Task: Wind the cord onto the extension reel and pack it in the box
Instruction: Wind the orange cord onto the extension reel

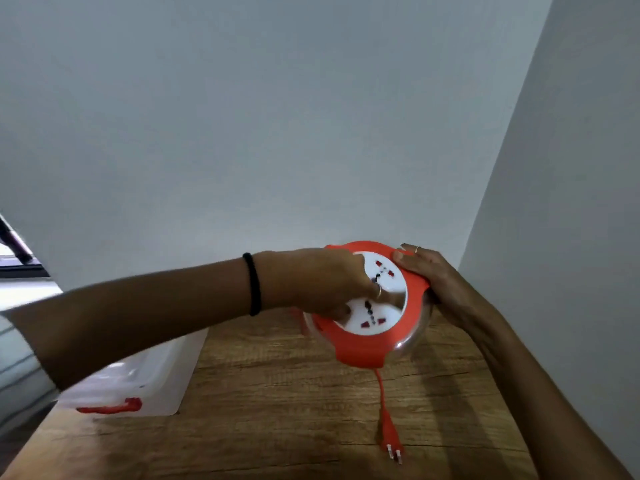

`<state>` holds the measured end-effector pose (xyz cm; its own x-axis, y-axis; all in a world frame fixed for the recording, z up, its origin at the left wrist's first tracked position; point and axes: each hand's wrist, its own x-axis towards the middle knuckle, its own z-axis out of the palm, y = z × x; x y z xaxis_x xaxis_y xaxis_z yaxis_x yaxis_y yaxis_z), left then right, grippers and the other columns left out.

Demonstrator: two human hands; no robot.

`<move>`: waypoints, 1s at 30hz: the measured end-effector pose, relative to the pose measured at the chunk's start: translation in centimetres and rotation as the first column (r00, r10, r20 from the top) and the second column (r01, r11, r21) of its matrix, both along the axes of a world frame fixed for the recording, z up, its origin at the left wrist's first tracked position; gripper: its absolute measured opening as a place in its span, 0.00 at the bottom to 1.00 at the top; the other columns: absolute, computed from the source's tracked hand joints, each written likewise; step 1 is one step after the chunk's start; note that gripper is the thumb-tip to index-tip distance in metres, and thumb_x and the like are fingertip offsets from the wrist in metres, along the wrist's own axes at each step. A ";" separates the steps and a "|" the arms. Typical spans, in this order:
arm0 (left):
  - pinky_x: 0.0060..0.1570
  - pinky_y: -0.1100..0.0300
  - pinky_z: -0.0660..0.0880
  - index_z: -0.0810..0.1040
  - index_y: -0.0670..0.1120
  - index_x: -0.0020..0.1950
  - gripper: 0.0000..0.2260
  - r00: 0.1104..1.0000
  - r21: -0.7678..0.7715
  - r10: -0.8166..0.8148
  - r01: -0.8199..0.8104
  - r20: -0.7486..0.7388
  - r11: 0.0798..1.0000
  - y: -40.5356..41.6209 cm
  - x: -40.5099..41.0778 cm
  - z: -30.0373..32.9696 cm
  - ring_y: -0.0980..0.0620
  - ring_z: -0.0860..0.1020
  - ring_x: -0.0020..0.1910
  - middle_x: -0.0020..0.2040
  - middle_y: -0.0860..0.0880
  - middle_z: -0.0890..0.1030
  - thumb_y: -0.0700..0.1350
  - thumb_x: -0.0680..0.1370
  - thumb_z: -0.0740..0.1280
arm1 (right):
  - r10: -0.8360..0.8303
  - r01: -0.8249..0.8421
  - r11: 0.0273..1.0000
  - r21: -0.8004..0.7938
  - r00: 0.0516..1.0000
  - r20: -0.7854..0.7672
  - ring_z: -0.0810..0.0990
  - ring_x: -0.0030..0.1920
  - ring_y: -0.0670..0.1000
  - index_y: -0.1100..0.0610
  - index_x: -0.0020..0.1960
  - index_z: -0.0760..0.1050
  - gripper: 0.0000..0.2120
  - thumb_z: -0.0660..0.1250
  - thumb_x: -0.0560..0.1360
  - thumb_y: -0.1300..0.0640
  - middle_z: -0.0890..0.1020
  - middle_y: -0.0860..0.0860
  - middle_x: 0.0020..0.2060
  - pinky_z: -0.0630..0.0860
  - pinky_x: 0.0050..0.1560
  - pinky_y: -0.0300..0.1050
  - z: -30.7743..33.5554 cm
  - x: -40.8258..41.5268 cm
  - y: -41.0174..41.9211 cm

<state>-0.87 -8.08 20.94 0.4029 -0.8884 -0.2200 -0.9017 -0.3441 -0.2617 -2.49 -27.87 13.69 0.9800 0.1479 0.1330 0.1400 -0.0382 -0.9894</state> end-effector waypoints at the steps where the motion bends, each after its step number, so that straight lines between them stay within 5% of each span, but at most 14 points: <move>1: 0.44 0.59 0.71 0.57 0.59 0.76 0.29 0.998 0.116 -0.047 0.040 0.052 0.992 -0.1 -0.4 0.2 0.48 0.74 0.51 0.66 0.43 0.71 0.46 0.78 0.65 | 0.047 -0.047 0.999 -0.021 0.999 -0.015 0.75 0.31 0.48 0.56 0.39 0.73 0.11 0.65 0.73 0.49 0.76 0.51 0.32 0.71 0.34 0.40 0.1 0.0 0.0; 4: 0.44 0.53 0.76 0.53 0.61 0.76 0.27 0.975 0.355 -0.189 0.135 0.121 0.925 -0.1 -1.7 0.1 0.41 0.78 0.53 0.72 0.36 0.62 0.46 0.81 0.60 | 0.124 -0.128 0.989 -0.079 0.991 -0.055 0.74 0.34 0.53 0.63 0.44 0.71 0.18 0.66 0.74 0.47 0.74 0.56 0.35 0.69 0.36 0.44 -0.4 -0.1 0.2; 6: 0.43 0.51 0.78 0.50 0.63 0.76 0.29 0.952 0.344 -0.258 0.189 0.166 0.920 0.4 -1.4 0.2 0.40 0.79 0.50 0.74 0.35 0.57 0.45 0.81 0.60 | 0.090 -0.093 0.994 -0.065 0.995 -0.044 0.74 0.38 0.56 0.66 0.47 0.72 0.22 0.67 0.73 0.45 0.74 0.59 0.38 0.69 0.39 0.48 -0.9 -0.4 0.3; 13: 0.45 0.56 0.77 0.63 0.65 0.72 0.28 0.996 -0.214 0.002 0.018 0.091 0.977 2.1 -1.6 0.2 0.46 0.77 0.60 0.77 0.57 0.58 0.39 0.78 0.62 | -0.109 0.108 0.994 0.020 0.993 0.036 0.73 0.32 0.49 0.58 0.44 0.72 0.14 0.65 0.73 0.46 0.73 0.51 0.32 0.69 0.31 0.39 -0.2 -1.0 -0.1; 18: 0.50 0.51 0.76 0.70 0.54 0.70 0.21 0.924 -0.643 0.374 -0.337 -0.085 0.687 1.6 -2.5 -2.3 0.48 0.78 0.56 0.62 0.52 0.76 0.54 0.78 0.63 | -0.233 0.231 0.971 0.062 0.972 0.028 0.75 0.29 0.45 0.56 0.39 0.72 0.10 0.64 0.78 0.53 0.76 0.47 0.28 0.70 0.30 0.36 -0.5 -1.0 -0.1; 25: 0.52 0.53 0.74 0.61 0.56 0.75 0.33 0.824 -0.565 0.519 -0.545 -0.227 0.620 -0.9 -3.4 -4.1 0.43 0.76 0.58 0.62 0.47 0.77 0.62 0.73 0.66 | -0.273 0.276 0.960 -0.040 0.960 0.057 0.79 0.34 0.47 0.57 0.41 0.75 0.13 0.65 0.77 0.49 0.80 0.50 0.33 0.74 0.37 0.41 -0.4 -1.2 0.6; 28: 0.55 0.55 0.74 0.62 0.59 0.74 0.30 0.768 -0.506 0.450 -0.640 -0.456 0.578 -1.3 -3.1 -3.9 0.45 0.74 0.62 0.65 0.49 0.75 0.57 0.74 0.67 | -0.289 0.292 0.954 -0.066 0.956 0.061 0.79 0.36 0.50 0.64 0.45 0.73 0.17 0.65 0.77 0.48 0.79 0.54 0.36 0.74 0.39 0.44 -0.7 -1.6 0.6; 30: 0.56 0.59 0.72 0.62 0.59 0.74 0.29 0.697 -0.438 0.400 -0.699 -0.596 0.566 -1.5 -2.9 -3.9 0.46 0.73 0.64 0.69 0.50 0.71 0.55 0.75 0.68 | -0.312 0.314 0.947 -0.067 0.949 0.050 0.80 0.35 0.48 0.59 0.43 0.75 0.15 0.65 0.76 0.47 0.80 0.51 0.35 0.73 0.39 0.43 -1.0 -1.8 0.5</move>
<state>-3.81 -9.57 17.00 0.8659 -0.5002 0.0009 -0.4301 -0.7437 0.5118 -4.29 -27.41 12.72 0.9730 -0.1548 0.1712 0.1465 -0.1586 -0.9764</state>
